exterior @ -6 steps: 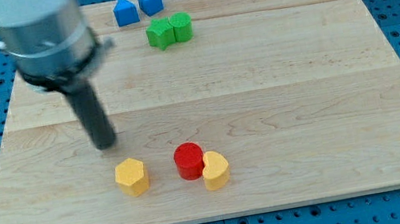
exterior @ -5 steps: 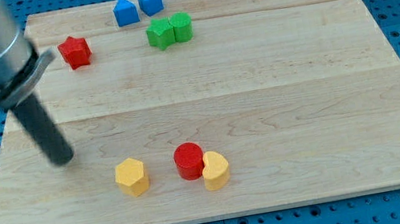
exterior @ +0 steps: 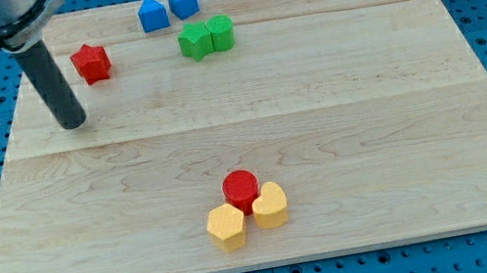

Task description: Move your arm towards the red star

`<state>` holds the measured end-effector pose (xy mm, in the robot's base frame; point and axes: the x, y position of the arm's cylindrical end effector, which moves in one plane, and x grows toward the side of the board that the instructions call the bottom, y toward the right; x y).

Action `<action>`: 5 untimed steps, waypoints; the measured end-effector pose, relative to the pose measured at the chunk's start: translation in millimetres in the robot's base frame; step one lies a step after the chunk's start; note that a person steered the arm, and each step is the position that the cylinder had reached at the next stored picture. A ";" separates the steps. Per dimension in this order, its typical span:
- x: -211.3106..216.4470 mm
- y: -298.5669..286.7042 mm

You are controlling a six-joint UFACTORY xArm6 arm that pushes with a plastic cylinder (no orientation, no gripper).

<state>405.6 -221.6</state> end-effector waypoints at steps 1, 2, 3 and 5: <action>-8.7 -82.8; 14.8 -67.9; 14.8 -70.7; -97.8 -48.1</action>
